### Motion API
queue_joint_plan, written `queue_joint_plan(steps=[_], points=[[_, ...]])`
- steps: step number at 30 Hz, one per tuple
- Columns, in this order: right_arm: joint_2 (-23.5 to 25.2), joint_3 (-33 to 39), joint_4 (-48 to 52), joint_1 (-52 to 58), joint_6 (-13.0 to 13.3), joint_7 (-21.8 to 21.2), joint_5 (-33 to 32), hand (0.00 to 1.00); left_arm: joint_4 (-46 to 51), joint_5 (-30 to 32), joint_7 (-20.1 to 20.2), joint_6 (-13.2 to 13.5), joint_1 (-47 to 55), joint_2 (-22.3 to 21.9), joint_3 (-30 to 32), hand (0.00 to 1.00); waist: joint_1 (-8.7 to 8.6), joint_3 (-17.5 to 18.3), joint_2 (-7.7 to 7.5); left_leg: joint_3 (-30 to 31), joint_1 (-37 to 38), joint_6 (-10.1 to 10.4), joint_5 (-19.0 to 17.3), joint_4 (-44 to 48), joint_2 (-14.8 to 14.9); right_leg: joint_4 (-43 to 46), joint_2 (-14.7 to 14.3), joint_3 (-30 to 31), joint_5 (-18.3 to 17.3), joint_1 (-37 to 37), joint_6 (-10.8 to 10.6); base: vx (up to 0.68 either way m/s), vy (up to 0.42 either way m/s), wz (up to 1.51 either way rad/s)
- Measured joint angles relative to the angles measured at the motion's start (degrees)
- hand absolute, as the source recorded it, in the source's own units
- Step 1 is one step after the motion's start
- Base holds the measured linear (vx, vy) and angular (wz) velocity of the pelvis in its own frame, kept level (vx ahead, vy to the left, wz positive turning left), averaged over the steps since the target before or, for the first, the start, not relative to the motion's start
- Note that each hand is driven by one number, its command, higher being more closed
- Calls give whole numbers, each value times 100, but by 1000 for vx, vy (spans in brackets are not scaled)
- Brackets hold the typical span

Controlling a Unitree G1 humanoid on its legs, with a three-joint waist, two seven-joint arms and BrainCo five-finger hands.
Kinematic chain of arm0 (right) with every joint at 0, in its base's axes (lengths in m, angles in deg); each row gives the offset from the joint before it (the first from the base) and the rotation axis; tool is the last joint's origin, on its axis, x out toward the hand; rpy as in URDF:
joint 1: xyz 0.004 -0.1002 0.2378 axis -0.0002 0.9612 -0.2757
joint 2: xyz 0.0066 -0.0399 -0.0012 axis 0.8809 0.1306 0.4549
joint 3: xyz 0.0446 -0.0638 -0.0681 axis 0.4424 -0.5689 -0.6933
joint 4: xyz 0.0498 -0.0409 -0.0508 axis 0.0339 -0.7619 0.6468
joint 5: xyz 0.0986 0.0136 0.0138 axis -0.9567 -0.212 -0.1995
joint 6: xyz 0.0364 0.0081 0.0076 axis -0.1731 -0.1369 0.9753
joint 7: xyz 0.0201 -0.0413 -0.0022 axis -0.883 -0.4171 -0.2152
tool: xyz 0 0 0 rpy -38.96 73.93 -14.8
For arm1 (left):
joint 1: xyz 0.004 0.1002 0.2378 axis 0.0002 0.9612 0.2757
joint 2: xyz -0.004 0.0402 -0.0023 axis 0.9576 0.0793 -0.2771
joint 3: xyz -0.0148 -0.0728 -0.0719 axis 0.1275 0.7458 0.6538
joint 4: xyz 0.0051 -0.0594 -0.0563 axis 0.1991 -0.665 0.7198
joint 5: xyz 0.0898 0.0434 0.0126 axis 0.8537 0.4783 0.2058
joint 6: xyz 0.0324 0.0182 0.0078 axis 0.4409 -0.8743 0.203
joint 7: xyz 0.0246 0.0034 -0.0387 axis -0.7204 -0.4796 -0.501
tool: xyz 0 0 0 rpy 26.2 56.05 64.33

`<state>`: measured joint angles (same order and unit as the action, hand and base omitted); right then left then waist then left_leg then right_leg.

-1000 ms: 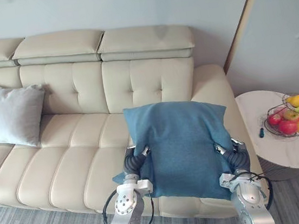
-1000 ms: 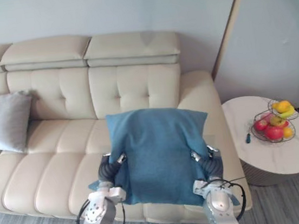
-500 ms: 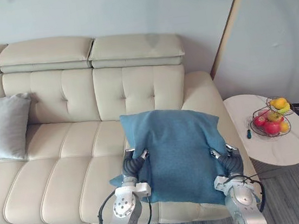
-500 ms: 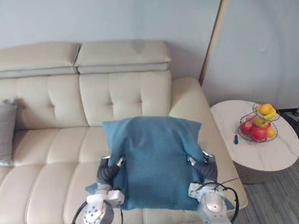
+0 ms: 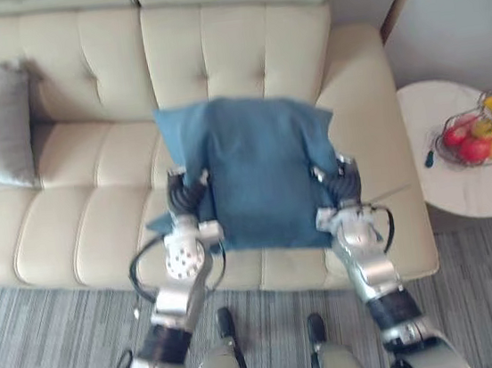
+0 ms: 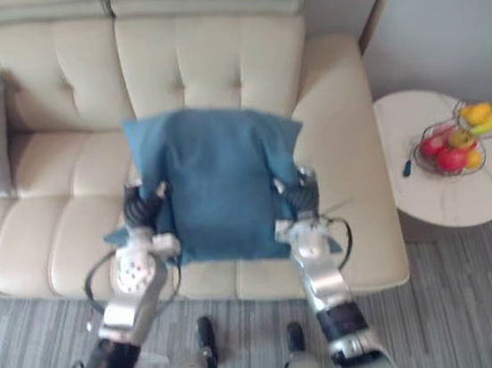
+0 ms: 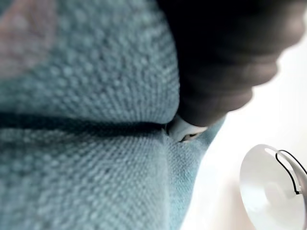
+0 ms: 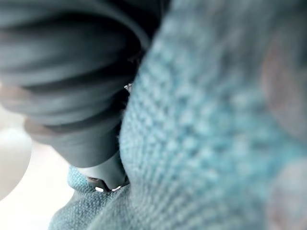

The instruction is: Pick up cushions and gather them together orderly.

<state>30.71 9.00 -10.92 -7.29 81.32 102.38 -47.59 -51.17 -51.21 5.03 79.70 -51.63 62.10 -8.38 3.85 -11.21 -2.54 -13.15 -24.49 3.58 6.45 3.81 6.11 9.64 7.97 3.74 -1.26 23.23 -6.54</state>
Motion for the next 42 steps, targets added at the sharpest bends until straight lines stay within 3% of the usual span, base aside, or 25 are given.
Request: queue_joint_plan(steps=[5, 9, 10, 16, 21, 29, 35, 42], points=[[-189, 607, -1275, -2323, -33, 271, 5, 100, -1576, 0, -67, 5, -2571, 518, 99, 100, -53, -737, 134, 210, -409, -47, 617, -612, -94, -265, -6, -22, 359, 534, -76, -61, 15, 5], [-328, 798, -1874, -3535, -46, 631, 232, 100, -2475, 112, -129, 2, -3820, 572, 342, 100, -81, -977, 301, 519, -866, -27, 881, -940, -138, -651, 11, -102, 632, 899, -115, 7, 6, 4], [-326, 836, -1963, -3726, -52, 721, 253, 0, -2606, 120, -171, -5, -4005, 558, 364, 0, -80, -1047, 319, 573, -934, -26, 883, -960, -141, -706, 16, -159, 638, 929, -115, 48, 4, 12], [-307, 1077, -2115, -4235, -202, 1499, 673, 0, -2814, 455, -742, -7, -4398, 368, 771, 0, -41, -1085, 331, 772, -1442, 14, 911, -959, -138, -810, 23, -315, 636, 1285, -114, 65, 1, 12], [-324, 1292, -1889, -4173, -230, 1713, 647, 0, -2849, 507, -782, -23, -4393, -3, 1323, 0, -22, -1306, 353, 883, -1607, 27, 920, -958, -139, -730, 30, -332, 584, 1427, -153, 70, 9, 9], [-219, 1431, -1423, -3070, -230, 1457, 417, 0, -2760, 555, -699, -23, -3325, -453, 1772, 0, 14, -1325, 353, 879, -1531, 41, 920, -836, -150, 342, 81, -256, 102, 1760, -121, 41, 13, 10], [-174, 1500, -911, -2303, -218, 1205, 323, 0, -2481, 545, -502, -24, -2612, -433, 1949, 0, 21, -1325, 352, 830, -1349, 116, 862, -739, -129, 683, 62, -164, -37, 1753, -100, -29, 1, -7], [-391, 1361, 386, -670, -204, 504, 314, 0, -1531, 260, -14, 32, -1126, -116, 1915, 0, 41, -1313, 338, 739, -677, 328, 675, -769, 33, 826, -98, -143, -272, 1245, 21, -93, -26, -12]])
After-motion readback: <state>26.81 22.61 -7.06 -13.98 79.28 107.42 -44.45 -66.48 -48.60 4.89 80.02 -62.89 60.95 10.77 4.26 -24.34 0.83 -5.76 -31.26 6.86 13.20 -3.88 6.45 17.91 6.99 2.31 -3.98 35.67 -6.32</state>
